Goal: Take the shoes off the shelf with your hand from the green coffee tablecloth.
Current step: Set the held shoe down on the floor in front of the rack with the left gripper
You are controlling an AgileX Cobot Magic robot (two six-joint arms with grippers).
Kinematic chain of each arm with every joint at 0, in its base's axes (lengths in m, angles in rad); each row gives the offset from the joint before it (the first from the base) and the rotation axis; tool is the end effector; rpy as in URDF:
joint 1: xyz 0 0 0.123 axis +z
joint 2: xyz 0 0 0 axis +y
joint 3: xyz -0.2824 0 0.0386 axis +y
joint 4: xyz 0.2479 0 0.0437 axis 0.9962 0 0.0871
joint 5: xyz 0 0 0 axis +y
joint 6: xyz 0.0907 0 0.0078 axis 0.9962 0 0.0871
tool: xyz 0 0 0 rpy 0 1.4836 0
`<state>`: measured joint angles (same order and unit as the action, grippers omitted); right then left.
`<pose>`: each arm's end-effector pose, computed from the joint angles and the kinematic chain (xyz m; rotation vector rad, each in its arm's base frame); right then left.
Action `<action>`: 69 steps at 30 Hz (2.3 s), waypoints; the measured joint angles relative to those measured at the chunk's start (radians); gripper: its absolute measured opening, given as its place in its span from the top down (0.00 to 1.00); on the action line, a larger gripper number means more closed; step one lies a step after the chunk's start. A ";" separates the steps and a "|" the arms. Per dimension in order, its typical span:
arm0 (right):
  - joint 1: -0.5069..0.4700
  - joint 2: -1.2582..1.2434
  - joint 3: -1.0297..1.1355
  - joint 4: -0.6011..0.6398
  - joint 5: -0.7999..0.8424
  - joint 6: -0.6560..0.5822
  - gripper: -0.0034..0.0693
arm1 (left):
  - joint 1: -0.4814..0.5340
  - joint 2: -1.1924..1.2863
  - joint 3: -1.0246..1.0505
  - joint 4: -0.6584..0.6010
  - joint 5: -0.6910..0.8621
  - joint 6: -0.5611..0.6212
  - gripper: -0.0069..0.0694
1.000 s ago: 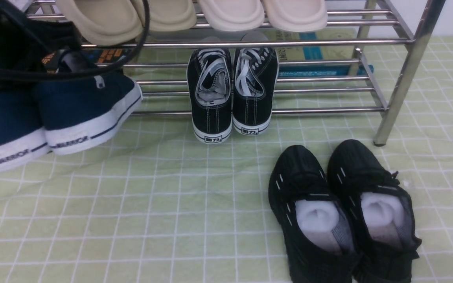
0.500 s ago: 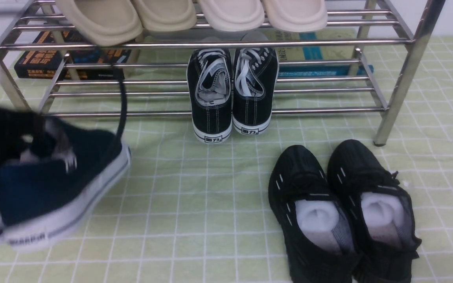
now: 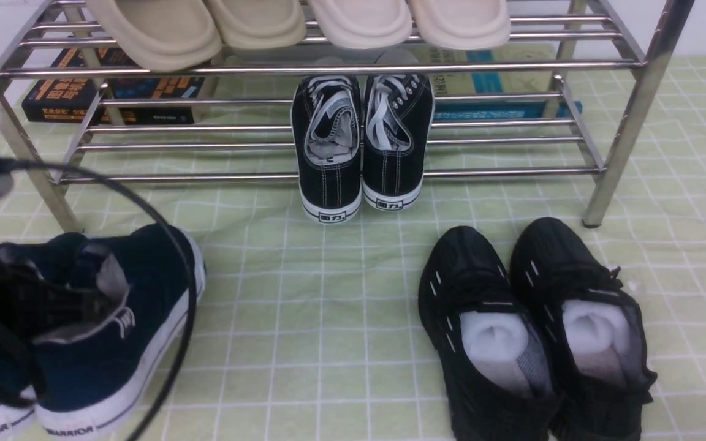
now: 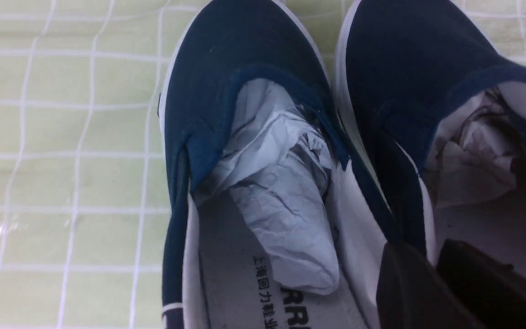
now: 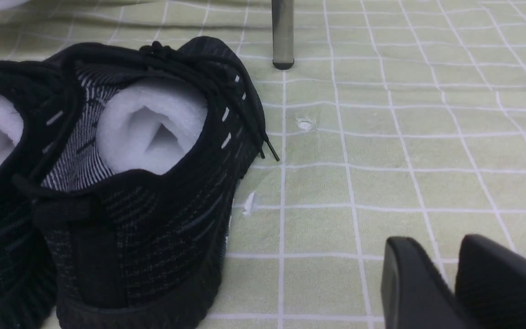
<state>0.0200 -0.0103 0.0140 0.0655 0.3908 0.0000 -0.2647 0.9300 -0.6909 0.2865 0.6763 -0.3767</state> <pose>0.0519 0.0033 0.1739 0.0209 1.8779 0.0788 0.1732 -0.0302 0.2913 0.0500 2.3619 0.0106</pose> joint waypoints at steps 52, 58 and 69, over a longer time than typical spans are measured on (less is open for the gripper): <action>0.000 0.000 0.000 0.000 0.000 0.000 0.63 | 0.000 0.301 0.193 0.409 -0.211 -0.512 0.61; 0.000 0.000 0.000 0.000 0.000 0.000 0.63 | 0.000 0.300 0.151 0.240 -0.056 -0.371 0.41; 0.000 0.000 0.000 0.000 0.000 0.000 0.63 | 0.000 0.298 -0.093 0.062 0.314 -0.137 0.54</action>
<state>0.0200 -0.0103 0.0140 0.0655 0.3908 0.0000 -0.2647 1.2276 -0.7841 0.3489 0.9905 -0.5141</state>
